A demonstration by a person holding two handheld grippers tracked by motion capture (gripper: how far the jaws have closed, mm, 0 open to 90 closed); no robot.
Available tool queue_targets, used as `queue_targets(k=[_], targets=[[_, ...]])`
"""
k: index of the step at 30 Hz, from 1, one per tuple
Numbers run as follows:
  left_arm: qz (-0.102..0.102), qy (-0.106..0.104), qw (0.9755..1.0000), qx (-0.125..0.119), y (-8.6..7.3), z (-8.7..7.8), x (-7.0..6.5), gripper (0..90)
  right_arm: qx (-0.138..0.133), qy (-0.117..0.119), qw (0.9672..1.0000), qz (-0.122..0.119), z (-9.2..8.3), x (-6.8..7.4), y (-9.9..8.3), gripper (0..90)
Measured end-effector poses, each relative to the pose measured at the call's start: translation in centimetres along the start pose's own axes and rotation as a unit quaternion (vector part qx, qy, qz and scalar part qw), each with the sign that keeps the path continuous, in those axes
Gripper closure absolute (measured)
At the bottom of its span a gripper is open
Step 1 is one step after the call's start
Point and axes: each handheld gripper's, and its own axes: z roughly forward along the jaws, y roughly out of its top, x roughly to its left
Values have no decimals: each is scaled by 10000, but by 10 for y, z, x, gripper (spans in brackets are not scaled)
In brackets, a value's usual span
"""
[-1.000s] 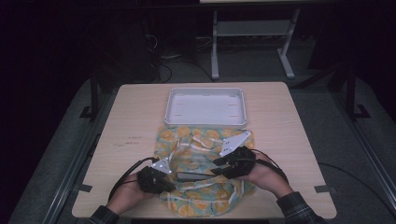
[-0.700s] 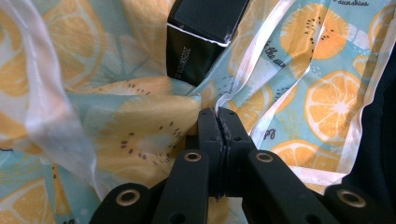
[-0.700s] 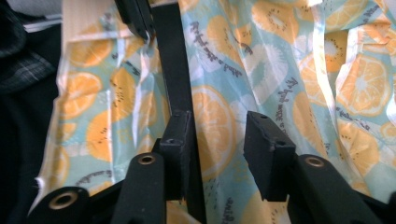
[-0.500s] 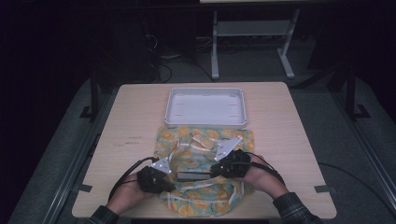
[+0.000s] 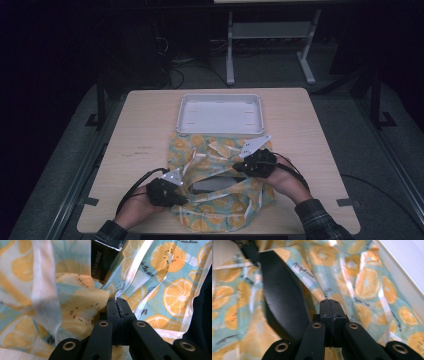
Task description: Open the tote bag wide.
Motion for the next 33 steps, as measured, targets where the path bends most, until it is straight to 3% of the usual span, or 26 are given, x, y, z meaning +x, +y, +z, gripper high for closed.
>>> queue_targets(k=[2,7,15,21,33], targets=[[20,0,10000,15,0,0,0,890,17,-64,10000,-2,2,-7,-1,895],[11,4,10000,16,0,0,0,891,136,-93,9995,258,12,-22,-6,895],[5,-5,10000,11,-1,0,0,891,431,8,9977,515,38,-43,-15,894],[10,-9,10000,9,-1,0,0,892,585,-2,9966,576,49,-51,-20,895],[-17,-18,10000,-14,-2,0,0,892,629,5,9941,886,57,-59,-24,896]])
